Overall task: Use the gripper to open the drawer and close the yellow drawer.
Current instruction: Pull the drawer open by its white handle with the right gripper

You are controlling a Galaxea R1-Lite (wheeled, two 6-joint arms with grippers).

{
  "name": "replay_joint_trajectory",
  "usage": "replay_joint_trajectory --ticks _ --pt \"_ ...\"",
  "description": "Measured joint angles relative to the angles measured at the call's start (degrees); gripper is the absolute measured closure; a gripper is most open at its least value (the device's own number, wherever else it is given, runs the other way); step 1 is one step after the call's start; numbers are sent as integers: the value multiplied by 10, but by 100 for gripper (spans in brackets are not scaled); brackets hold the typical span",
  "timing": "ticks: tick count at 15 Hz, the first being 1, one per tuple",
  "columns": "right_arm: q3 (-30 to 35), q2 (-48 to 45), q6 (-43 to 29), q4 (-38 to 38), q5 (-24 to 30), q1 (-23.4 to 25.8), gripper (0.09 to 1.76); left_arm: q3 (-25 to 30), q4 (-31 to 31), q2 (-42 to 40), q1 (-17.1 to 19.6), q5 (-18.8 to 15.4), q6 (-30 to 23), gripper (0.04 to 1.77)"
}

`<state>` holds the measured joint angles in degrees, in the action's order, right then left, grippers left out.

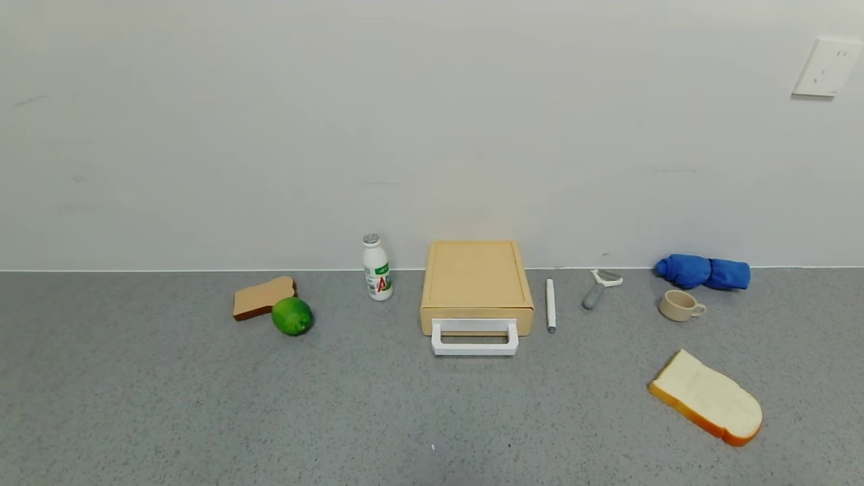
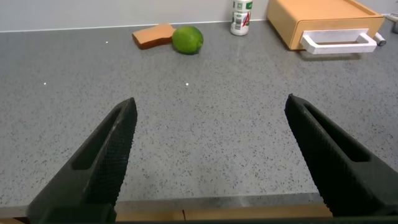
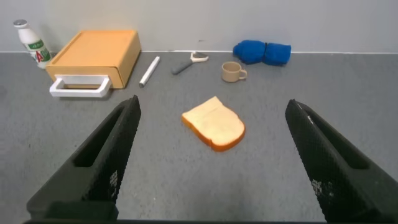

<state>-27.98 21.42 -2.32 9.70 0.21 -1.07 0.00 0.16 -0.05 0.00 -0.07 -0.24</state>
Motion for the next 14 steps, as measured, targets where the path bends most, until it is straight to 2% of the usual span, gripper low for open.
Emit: replay_joint_trajectory --ticks 3,6,11,14 --pt "-110 134 1 27 5 -5 14 0 0 0 0 0 0 9" --pt "-202 274 -4 42 5 -35 14 0 0 0 0 0 0 9" --pt "-321 517 -53 42 -45 -152 14 0 0 0 0 0 -1 9" --pt "-401 637 -84 41 -64 -207 14 0 0 0 0 0 -1 9"
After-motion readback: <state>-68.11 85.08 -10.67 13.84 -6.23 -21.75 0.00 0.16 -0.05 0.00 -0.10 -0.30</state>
